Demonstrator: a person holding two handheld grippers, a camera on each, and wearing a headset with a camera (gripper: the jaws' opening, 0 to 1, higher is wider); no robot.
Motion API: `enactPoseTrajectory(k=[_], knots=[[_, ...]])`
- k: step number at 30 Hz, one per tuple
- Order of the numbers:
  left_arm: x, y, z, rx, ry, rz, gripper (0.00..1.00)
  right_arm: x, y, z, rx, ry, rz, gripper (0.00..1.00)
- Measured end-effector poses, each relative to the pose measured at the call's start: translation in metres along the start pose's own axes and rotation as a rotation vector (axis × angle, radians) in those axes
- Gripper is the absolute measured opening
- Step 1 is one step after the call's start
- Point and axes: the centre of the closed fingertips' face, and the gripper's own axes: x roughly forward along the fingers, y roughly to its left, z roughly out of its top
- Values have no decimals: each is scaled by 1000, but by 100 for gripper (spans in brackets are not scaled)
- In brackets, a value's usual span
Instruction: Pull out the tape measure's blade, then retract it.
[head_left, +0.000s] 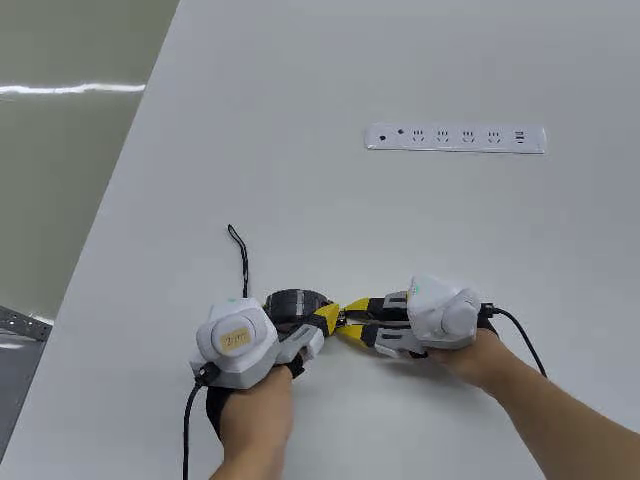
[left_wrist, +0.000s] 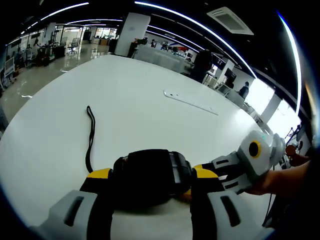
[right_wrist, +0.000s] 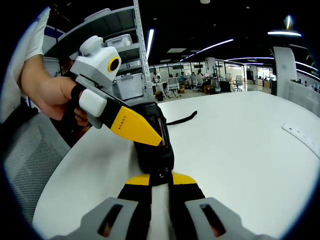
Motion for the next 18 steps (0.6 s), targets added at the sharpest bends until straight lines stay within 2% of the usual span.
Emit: enactPoseTrajectory(k=[18], knots=[[0,-1,-1,6,2,1,59,3,1,0,-92,33,67,11]])
